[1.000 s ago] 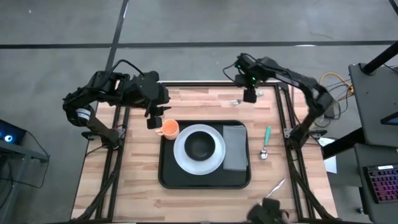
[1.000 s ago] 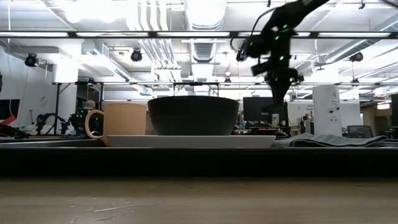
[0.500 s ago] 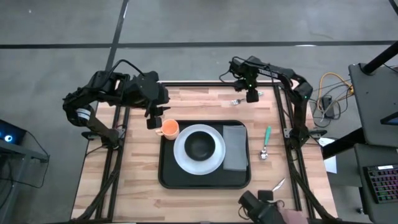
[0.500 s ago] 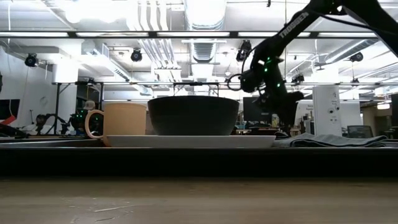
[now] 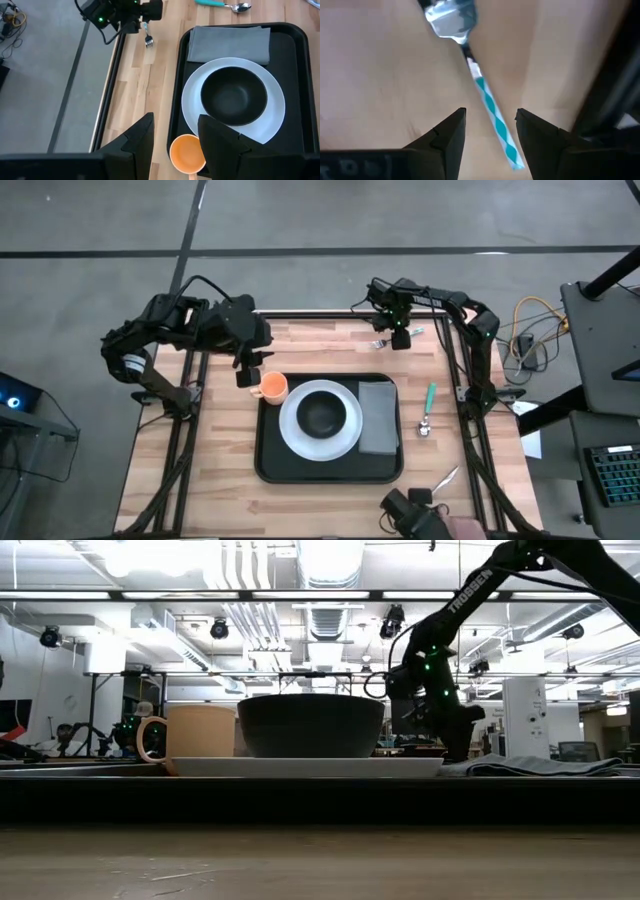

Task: Set up tray
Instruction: Put the blue fork on top of the gray napkin on the black serving tray

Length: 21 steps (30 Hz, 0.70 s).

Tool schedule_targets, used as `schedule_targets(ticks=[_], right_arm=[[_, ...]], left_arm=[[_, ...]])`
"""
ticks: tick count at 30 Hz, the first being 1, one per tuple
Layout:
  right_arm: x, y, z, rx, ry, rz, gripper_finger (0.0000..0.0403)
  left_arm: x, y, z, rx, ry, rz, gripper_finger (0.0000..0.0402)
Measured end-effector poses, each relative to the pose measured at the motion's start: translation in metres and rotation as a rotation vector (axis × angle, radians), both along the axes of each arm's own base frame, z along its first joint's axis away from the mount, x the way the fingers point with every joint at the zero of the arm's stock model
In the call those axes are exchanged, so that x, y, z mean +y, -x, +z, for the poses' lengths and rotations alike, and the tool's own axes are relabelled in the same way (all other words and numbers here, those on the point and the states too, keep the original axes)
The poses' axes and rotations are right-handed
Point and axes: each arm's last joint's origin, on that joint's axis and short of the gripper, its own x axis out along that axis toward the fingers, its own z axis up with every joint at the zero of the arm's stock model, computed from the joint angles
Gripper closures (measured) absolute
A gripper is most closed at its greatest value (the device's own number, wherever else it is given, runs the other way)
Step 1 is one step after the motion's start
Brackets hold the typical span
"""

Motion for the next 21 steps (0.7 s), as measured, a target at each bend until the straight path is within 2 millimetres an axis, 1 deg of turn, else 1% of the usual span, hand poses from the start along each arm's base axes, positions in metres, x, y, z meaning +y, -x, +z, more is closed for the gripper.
schedule_targets(ticks=[8,15,21], right_arm=[[0.010,0.007,-0.024,0.001,-0.017,0.004,0.0241],[0.018,0.000,-0.028,-0.001,-0.004,0.050,0.0251],[0.021,-0.012,-0.025,-0.040,0.018,0.067,0.0272]], left_arm=[[0.000,0.000,0.000,-0.002,0.005,0.005,0.0268],[0.000,0.000,0.000,-0.002,0.005,0.005,0.0268],[0.000,0.000,0.000,-0.002,0.005,0.005,0.0268]])
